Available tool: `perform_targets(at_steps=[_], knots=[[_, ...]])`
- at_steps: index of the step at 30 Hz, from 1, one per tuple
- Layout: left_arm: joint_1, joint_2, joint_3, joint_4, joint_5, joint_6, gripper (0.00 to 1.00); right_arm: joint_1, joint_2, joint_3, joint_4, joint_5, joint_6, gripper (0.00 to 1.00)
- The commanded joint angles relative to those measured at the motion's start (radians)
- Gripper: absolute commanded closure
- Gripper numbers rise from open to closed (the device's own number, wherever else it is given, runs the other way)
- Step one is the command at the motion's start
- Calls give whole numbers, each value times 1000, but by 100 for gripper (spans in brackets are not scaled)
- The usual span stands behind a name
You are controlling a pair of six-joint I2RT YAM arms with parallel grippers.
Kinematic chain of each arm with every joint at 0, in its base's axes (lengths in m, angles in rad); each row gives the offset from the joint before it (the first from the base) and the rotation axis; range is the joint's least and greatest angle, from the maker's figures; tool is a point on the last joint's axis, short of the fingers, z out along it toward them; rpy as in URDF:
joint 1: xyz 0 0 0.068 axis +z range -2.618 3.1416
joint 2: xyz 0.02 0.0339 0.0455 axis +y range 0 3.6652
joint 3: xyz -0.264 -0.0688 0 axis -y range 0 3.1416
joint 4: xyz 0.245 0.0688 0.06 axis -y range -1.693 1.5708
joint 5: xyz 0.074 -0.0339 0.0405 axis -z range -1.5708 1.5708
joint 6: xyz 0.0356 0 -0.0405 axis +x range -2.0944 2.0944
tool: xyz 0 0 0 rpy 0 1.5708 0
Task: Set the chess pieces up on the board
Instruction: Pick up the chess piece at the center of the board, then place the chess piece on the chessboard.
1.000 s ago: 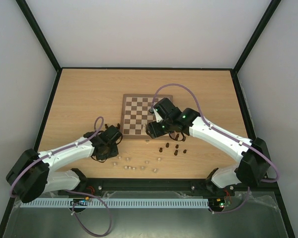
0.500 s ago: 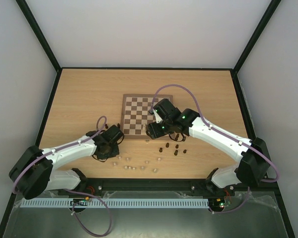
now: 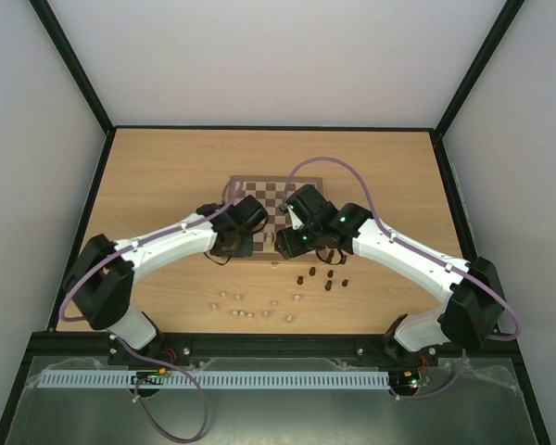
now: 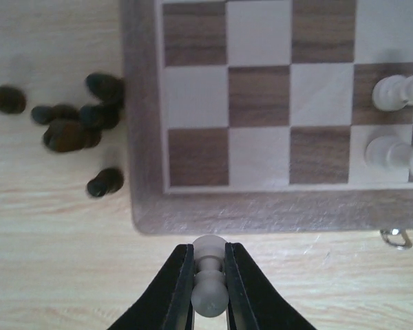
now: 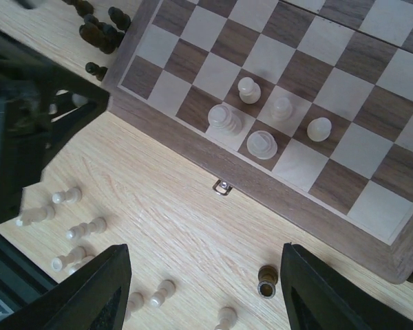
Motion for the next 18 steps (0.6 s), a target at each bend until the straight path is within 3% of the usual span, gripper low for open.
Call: perform_targets(at_steps=[1,9,18], knots=[[15,103,83,9,-4,117,89,6,-6,11,-42,47,-9,39],[54,210,210,51,39,200,88,6,-4,16,-50,71,-9,39],[80,283,254,88,86,236,87,7,-6,13,-50,76,-10,39]])
